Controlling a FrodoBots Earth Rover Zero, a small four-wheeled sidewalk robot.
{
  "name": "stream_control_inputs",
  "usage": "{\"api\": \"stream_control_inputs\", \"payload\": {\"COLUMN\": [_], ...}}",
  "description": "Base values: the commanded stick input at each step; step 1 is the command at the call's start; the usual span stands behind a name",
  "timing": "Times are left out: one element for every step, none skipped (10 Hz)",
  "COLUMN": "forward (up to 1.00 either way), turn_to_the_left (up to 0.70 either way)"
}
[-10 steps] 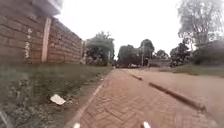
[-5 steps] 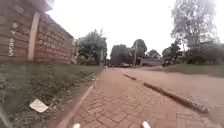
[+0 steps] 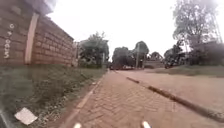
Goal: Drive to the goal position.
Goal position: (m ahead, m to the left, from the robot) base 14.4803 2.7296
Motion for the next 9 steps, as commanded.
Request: {"api": "stream_control_inputs", "payload": {"forward": [0.5, 0.5, 0.5, 0.5, 0.5, 0.5, 0.5, 0.5, 0.5], "turn_to_the_left": [0.04, 0.0, 0.0, 0.0, 0.0, 0.0, 0.0, 0.0, 0.0]}}
